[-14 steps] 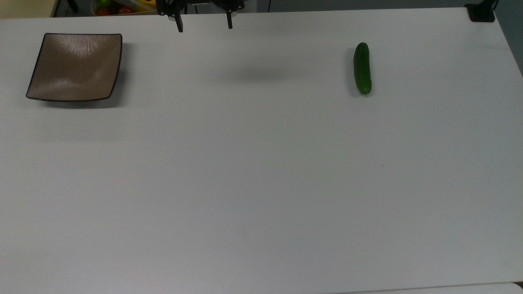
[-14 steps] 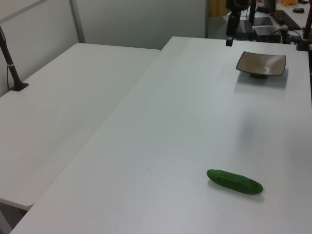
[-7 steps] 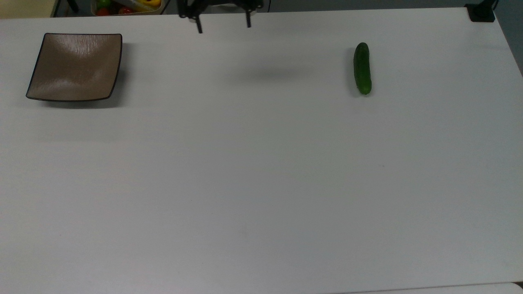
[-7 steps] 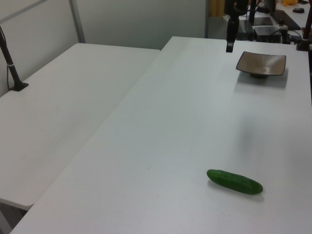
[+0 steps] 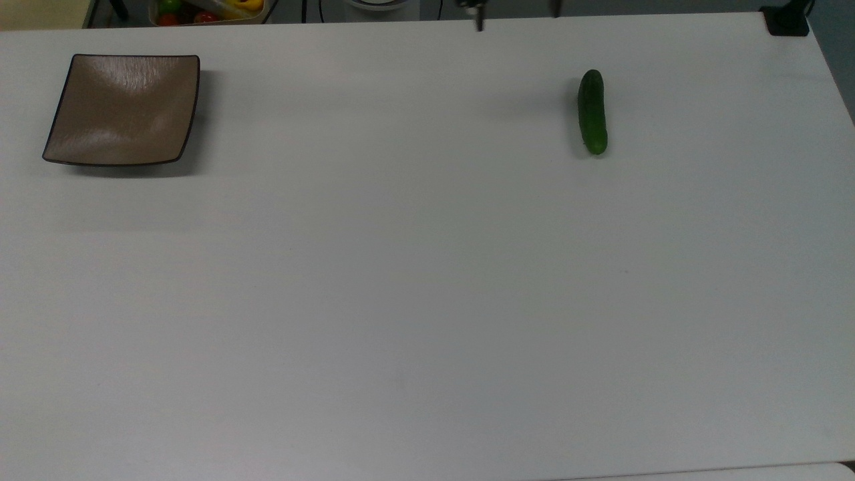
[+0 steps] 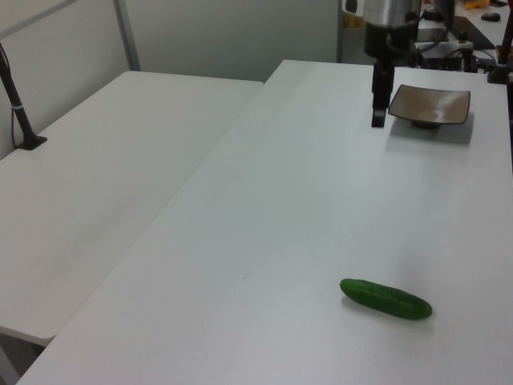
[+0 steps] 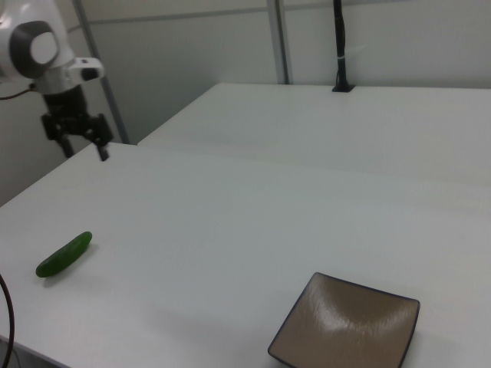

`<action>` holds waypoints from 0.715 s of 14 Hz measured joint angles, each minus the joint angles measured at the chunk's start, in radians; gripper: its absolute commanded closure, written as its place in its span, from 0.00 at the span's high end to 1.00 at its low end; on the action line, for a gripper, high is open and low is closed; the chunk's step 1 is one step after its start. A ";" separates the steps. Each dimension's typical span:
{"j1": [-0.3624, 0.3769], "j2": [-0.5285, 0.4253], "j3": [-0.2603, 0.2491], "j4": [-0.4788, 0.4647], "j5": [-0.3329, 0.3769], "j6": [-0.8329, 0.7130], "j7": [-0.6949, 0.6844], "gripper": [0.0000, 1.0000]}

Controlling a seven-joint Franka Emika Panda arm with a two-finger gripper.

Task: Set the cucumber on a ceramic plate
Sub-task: 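Move the open gripper across the table toward the green cucumber, then lower the gripper over the cucumber and close it around the middle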

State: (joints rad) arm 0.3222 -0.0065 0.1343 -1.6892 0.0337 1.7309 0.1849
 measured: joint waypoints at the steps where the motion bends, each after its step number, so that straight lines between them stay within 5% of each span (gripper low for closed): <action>1: 0.008 0.002 0.029 -0.001 0.000 0.000 0.036 1.00; 6: 0.057 0.066 0.139 -0.006 0.000 0.013 0.219 1.00; 10: 0.091 0.146 0.167 -0.032 0.000 0.080 0.315 1.00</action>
State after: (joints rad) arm 0.4130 0.1394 0.3018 -1.7211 0.0335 1.8112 0.5002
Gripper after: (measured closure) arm 0.000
